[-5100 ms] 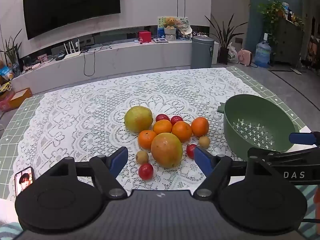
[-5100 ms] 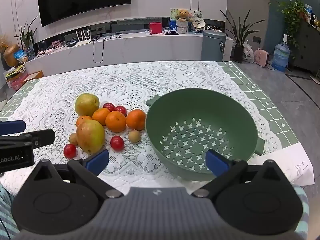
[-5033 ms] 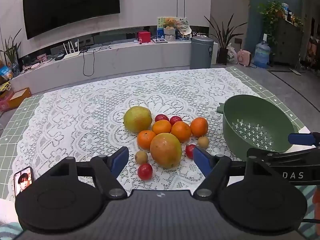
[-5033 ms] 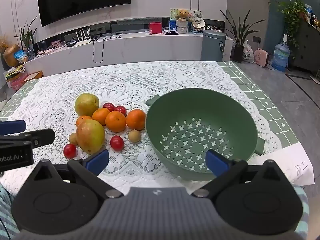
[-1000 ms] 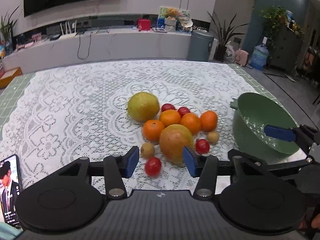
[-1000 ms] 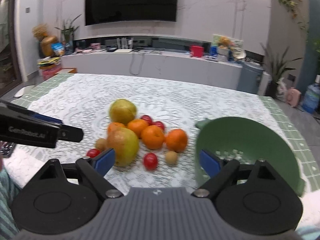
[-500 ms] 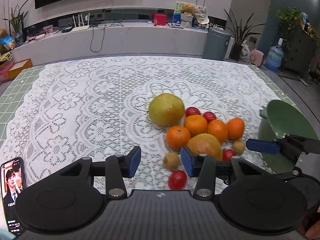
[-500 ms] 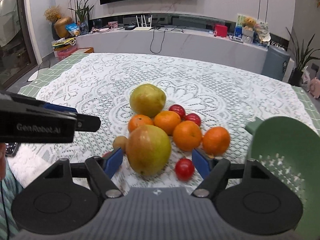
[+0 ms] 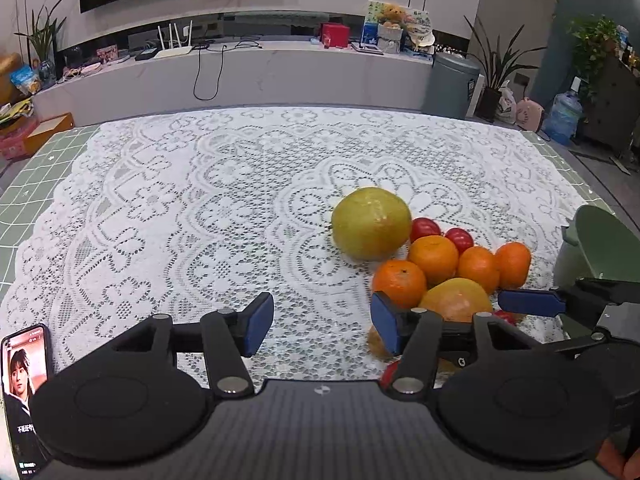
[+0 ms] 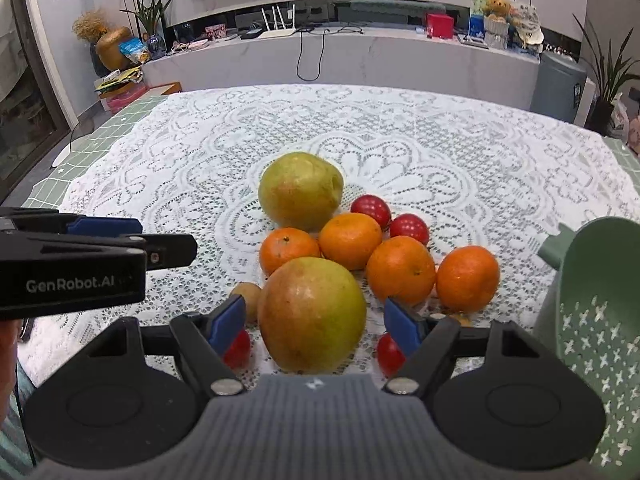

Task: Organize fruits
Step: 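Move the right gripper to the red-yellow mango and close on it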

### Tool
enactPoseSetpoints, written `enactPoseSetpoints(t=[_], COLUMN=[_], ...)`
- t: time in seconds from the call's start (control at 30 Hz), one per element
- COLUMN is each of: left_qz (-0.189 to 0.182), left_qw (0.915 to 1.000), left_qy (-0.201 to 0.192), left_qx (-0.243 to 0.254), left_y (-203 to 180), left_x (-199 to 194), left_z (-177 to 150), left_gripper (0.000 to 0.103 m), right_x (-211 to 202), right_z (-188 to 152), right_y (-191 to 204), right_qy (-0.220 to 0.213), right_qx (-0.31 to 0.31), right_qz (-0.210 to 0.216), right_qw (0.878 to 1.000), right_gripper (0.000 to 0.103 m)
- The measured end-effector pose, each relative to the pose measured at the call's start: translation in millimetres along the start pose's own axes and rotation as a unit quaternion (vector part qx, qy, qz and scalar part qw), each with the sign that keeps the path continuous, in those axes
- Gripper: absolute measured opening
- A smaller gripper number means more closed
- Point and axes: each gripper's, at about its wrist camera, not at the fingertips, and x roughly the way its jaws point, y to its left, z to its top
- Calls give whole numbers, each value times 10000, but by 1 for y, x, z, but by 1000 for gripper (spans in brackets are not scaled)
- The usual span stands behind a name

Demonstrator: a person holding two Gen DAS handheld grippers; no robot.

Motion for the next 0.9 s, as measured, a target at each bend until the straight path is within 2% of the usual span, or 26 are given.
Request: enactPoseSetpoints(t=[0.5, 0.73, 0.9], left_qz=[-302, -503, -694], left_qw=[9995, 9969, 9897], left_qy=[55, -106, -190], left_qx=[33, 599, 1241], left_y=[7, -2, -9], left_x=[12, 18, 26], left_z=[1, 12, 27], left_gripper=[66, 70, 75], right_x=[16, 5, -20], right_z=[-1, 1, 4], right_y=[-3, -8, -17], right_qy=[145, 104, -139], right_qx=[89, 113, 158], right_qz=[49, 89, 60], right_qw=[9998, 9998, 9998], right_gripper=[63, 63, 63])
